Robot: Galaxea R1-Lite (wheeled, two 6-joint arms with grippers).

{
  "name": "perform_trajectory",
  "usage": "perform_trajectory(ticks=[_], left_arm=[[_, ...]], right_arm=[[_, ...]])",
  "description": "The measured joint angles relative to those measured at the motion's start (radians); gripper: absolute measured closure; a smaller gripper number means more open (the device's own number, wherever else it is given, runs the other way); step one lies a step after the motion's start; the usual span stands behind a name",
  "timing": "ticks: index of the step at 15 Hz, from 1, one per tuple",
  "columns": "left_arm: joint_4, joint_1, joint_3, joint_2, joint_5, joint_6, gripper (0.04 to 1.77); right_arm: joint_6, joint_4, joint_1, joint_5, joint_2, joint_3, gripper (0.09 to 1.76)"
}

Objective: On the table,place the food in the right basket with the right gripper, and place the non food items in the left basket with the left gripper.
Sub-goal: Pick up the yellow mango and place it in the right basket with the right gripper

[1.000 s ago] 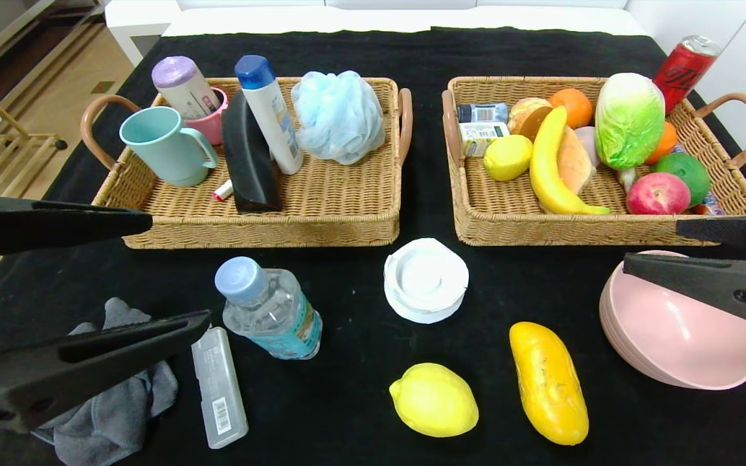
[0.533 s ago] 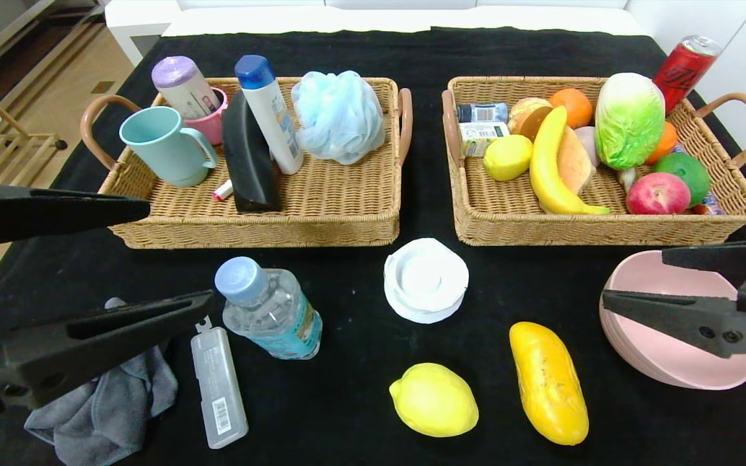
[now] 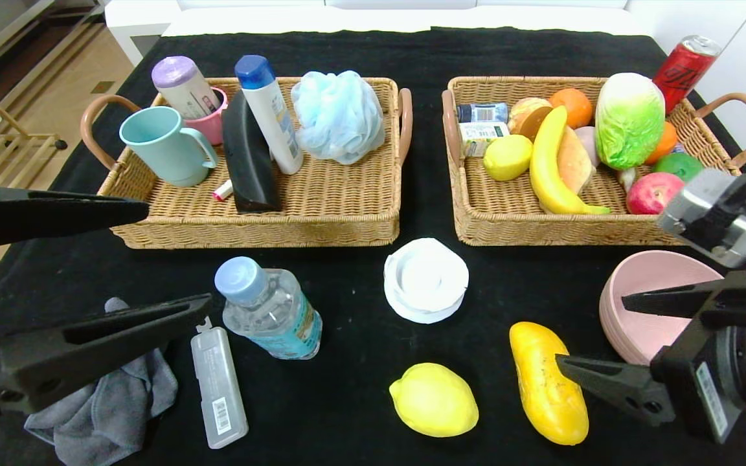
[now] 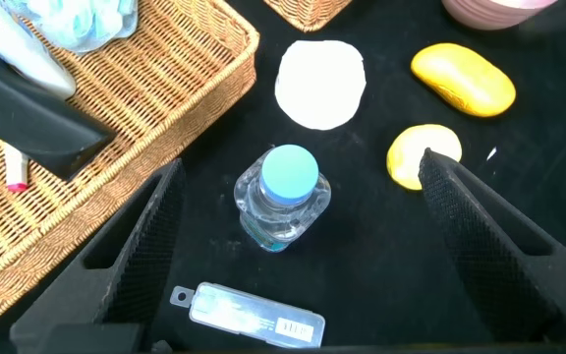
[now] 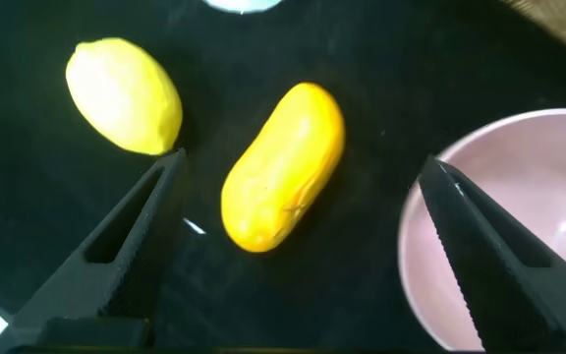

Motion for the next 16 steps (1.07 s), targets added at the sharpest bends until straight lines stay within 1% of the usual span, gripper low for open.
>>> perform_trajectory(ticks=[2,5,12,16], left_arm=[[0.000,0.000,0.000,-0.003,-0.001,0.001,0.09],[0.000,0.000,0.002,-0.005,-0.001,0.000,0.09],[0.000,0.000,0.003,-0.005,-0.001,0.000,0.09],[0.000,0.000,0.004,-0.007,-0.001,0.000,0.09]], right_arm=[[0.014,0.024,0.026,-0.048,0.042,-0.016,0.14],[0.032,0.032,0.039,-0.103,0.104,-0.024,0.14],[0.090,0.034,0.045,-0.171,0.210,-0.029,0.14],[0.147,0.036,0.057,-0.188,0.267,-0.029,0.14]])
